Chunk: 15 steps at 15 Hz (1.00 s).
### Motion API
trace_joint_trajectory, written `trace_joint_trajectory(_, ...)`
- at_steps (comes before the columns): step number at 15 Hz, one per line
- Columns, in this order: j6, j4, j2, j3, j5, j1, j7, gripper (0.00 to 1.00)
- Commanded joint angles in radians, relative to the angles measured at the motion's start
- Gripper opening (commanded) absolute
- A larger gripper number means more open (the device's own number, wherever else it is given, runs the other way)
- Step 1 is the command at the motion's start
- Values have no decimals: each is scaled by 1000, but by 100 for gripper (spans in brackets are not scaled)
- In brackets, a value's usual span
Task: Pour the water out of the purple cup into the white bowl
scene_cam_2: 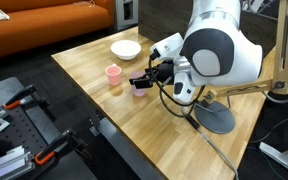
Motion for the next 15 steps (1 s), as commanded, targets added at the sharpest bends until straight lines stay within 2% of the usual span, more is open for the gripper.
trace_joint_trajectory(1, -59, 65, 46, 11, 25, -26, 29, 100)
trace_joint_trajectory(9, -87, 103, 73, 9, 52, -32, 29, 100)
trace_joint_trajectory(15, -94, 70, 20, 3, 47, -47, -33, 100)
